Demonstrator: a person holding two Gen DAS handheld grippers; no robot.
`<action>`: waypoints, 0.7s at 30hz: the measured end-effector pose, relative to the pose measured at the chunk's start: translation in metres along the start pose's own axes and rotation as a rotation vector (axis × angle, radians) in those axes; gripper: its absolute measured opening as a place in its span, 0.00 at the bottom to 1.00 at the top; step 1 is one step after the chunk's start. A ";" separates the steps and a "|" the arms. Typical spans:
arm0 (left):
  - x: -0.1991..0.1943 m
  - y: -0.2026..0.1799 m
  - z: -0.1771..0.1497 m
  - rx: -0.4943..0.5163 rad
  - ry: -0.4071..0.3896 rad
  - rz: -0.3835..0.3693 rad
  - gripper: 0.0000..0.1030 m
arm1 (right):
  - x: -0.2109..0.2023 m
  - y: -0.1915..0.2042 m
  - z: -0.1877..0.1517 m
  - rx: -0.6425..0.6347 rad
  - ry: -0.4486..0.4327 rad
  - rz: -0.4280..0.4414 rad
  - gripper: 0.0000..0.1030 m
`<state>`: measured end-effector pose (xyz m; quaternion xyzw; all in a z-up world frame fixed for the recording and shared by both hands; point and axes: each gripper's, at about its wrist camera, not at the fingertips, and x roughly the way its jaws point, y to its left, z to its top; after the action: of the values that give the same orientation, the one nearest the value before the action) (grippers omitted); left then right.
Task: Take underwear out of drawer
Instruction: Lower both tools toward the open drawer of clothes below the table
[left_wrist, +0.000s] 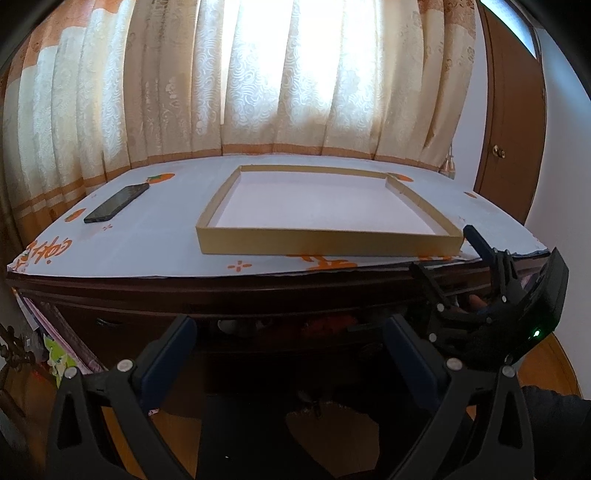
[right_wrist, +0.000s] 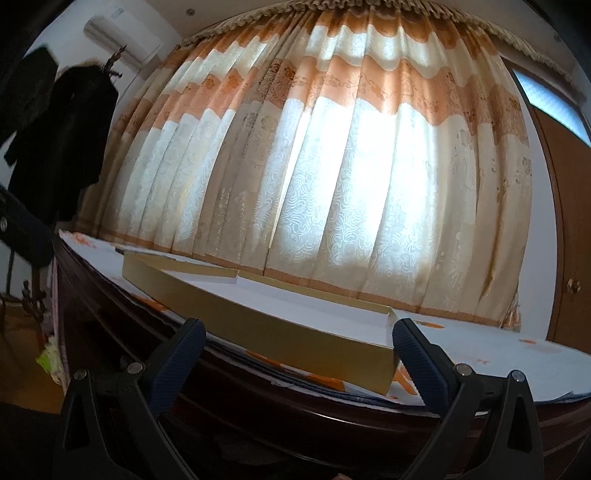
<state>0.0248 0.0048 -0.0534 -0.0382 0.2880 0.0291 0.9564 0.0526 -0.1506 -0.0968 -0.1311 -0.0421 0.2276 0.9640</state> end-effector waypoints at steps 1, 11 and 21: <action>0.000 0.000 0.000 0.000 0.000 0.000 1.00 | 0.001 0.001 0.000 -0.005 -0.001 -0.001 0.99; 0.000 0.000 0.000 0.000 0.002 0.000 1.00 | 0.005 0.002 -0.002 -0.059 0.005 0.006 0.99; 0.000 -0.001 -0.003 0.006 0.001 0.002 1.00 | -0.004 -0.003 -0.002 -0.022 0.044 0.021 0.99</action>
<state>0.0228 0.0040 -0.0558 -0.0352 0.2887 0.0290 0.9563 0.0507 -0.1553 -0.0981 -0.1469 -0.0220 0.2344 0.9607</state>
